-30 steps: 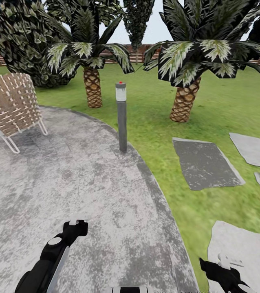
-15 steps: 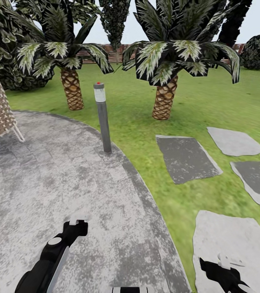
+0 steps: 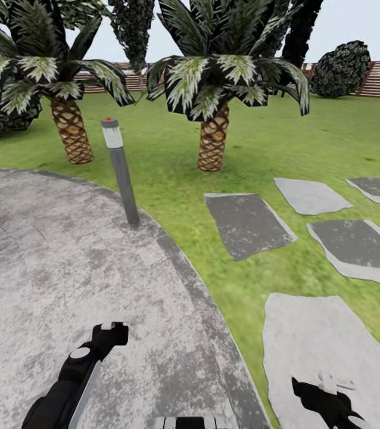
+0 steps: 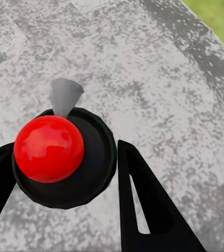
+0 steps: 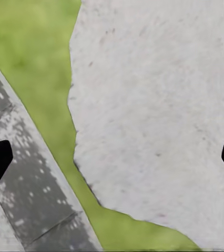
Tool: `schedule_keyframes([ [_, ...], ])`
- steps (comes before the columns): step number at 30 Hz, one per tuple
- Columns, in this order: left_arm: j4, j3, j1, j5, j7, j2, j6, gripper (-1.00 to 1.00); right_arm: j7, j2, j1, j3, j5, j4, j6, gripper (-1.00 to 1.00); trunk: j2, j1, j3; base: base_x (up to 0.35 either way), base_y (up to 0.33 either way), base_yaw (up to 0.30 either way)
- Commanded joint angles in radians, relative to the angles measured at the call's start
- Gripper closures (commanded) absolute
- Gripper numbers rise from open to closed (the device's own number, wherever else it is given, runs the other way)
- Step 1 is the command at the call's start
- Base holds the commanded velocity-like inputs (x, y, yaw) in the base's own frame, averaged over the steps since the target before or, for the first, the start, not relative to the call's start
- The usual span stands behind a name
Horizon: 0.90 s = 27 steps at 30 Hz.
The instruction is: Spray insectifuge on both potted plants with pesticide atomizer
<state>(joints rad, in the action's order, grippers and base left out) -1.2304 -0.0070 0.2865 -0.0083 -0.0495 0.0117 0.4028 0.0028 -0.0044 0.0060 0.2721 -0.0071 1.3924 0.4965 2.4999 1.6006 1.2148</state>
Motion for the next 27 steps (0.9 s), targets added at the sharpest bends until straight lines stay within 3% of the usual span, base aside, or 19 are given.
schedule_keyframes([
  [1, -0.001, -0.001, 0.0, -0.001, -0.003, 0.001, 0.005, 1.0, 0.0, 0.0, 0.0, 0.0, -0.001, 0.002, 0.005, -1.0, 0.001, 0.0, 0.005, 0.0, 0.0, -0.277],
  [12, -0.001, -0.001, 0.0, -0.001, -0.003, 0.001, 0.005, 1.0, 0.0, 0.0, 0.0, 0.001, 0.0, 0.002, 0.005, -1.0, 0.003, 0.005, 0.047, 0.0, 0.0, -0.214],
  [27, -0.001, -0.001, 0.0, -0.001, -0.003, 0.001, 0.005, 1.0, 0.0, 0.0, 0.0, 0.001, 0.001, 0.002, 0.005, -1.0, 0.003, 0.005, 0.035, 0.0, 0.0, -0.124],
])
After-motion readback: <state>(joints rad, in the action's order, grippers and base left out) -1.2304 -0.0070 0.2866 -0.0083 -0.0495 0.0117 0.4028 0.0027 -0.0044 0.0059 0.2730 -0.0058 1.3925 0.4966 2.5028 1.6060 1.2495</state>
